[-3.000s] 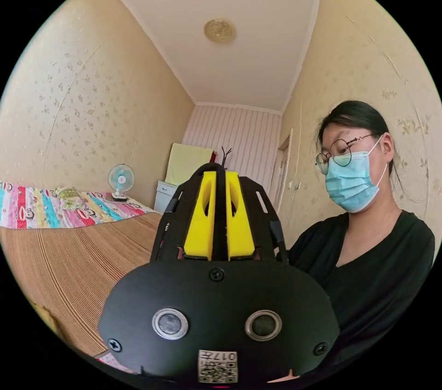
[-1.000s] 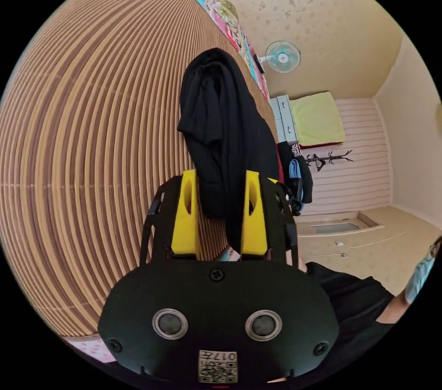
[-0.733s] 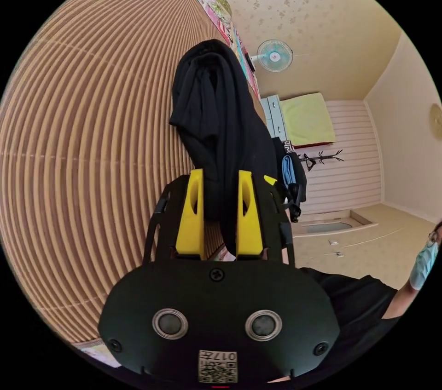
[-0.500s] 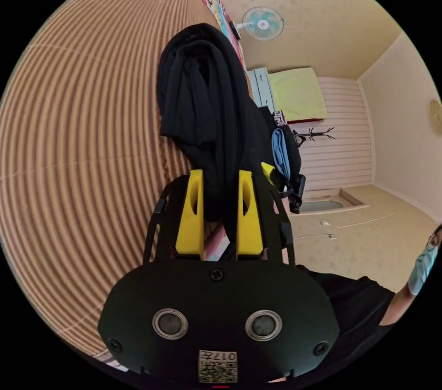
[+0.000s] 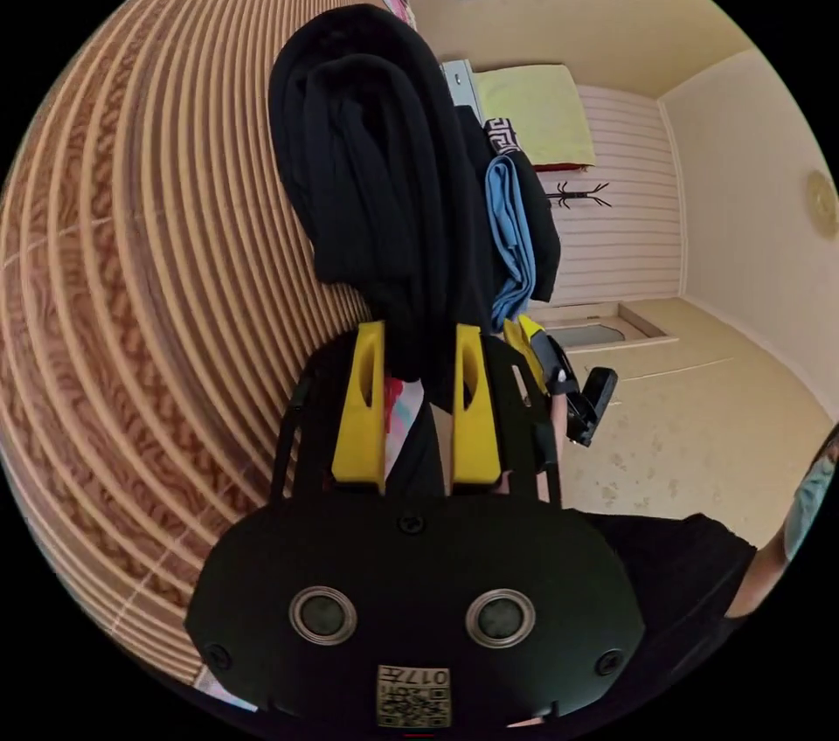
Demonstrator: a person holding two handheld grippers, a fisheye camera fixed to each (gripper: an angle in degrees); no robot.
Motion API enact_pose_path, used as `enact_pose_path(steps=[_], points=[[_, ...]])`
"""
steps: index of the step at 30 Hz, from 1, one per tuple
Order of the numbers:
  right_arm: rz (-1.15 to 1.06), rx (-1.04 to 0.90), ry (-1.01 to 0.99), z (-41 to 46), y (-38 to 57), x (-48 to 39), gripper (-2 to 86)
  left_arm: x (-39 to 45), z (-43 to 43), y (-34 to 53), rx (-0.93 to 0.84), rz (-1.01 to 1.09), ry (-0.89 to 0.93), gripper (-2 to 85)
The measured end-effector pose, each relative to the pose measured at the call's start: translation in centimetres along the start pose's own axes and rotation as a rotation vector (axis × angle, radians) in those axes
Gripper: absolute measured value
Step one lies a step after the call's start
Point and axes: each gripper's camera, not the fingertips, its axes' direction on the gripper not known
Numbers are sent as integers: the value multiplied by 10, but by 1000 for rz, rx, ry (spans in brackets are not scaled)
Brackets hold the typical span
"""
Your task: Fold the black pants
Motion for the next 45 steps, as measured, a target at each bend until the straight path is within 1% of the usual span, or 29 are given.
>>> enact_pose_path(steps=[3, 5, 6, 8, 9, 11, 12, 14, 15, 17, 18, 20, 22, 24, 25, 26, 27, 29, 31, 32, 33, 35, 38, 39, 40, 41, 43, 45], points=[[-27, -13, -22, 5, 5, -19, 63, 9, -47, 50, 26, 47, 41, 87], [-78, -88, -24, 20, 3, -43, 33, 23, -87, 96, 47, 91, -42, 87], [-87, -92, -25, 22, 2, -50, 27, 27, -100, 108, 58, 103, -81, 86], [-158, -73, -47, 21, 1, -82, 17, 39, -157, 159, 149, 116, -275, 86], [-180, -70, -54, 21, 0, -91, 14, 41, -172, 172, 179, 111, -324, 86], [-238, -74, -83, 22, 0, -120, 8, 49, -244, 225, 340, 54, -524, 86], [-246, -80, -92, 23, -1, -126, 8, 53, -262, 239, 389, 36, -573, 86], [-273, -103, -132, 27, 2, -149, 6, 74, -337, 293, 601, -29, -757, 87], [-280, -105, -137, 28, 3, -154, 6, 81, -354, 306, 656, -40, -803, 88], [-308, -120, -138, 31, 8, -171, 6, 118, -417, 352, 865, -72, -1017, 90], [-312, -129, -138, 32, 9, -174, 7, 127, -430, 360, 905, -83, -1066, 94], [-320, -170, -152, 38, 11, -183, 7, 158, -477, 378, 996, -108, -1237, 109], [-318, -188, -169, 40, 12, -184, 7, 178, -513, 383, 1013, -131, -1316, 111], [-308, -194, -182, 38, 11, -182, 7, 198, -547, 395, 1077, -118, -1395, 94], [-300, -197, -190, 35, 10, -180, 7, 207, -571, 406, 1142, -145, -1402, 80], [-290, -195, -193, 32, 8, -176, 6, 212, -599, 422, 1224, -193, -1337, 68], [-285, -193, -193, 30, 8, -173, 6, 213, -612, 431, 1265, -213, -1285, 76], [-268, -190, -191, 24, 6, -162, 5, 211, -653, 478, 1476, -256, -1058, 106], [-248, -189, -185, 20, 5, -151, 5, 202, -671, 510, 1611, -321, -957, 118], [-228, -189, -181, 19, 4, -143, 5, 192, -682, 522, 1648, -366, -895, 130], [-217, -191, -182, 19, 3, -139, 6, 185, -688, 525, 1643, -390, -853, 138], [-164, -208, -207, 21, 0, -122, 6, 154, -708, 519, 1552, -461, -689, 177], [-98, -224, -271, 26, -5, -104, 6, 132, -711, 504, 1490, -533, -662, 183], [-86, -225, -285, 27, -5, -101, 6, 130, -710, 501, 1488, -533, -639, 183], [-69, -230, -304, 28, -7, -96, 6, 128, -707, 499, 1504, -537, -571, 175], [-72, -236, -302, 30, -8, -95, 6, 134, -700, 499, 1540, -553, -539, 159], [-104, -248, -280, 31, -10, -99, 5, 159, -688, 490, 1571, -489, -576, 127], [-141, -261, -260, 32, -12, -103, 4, 191, -673, 471, 1557, -416, -645, 106]])
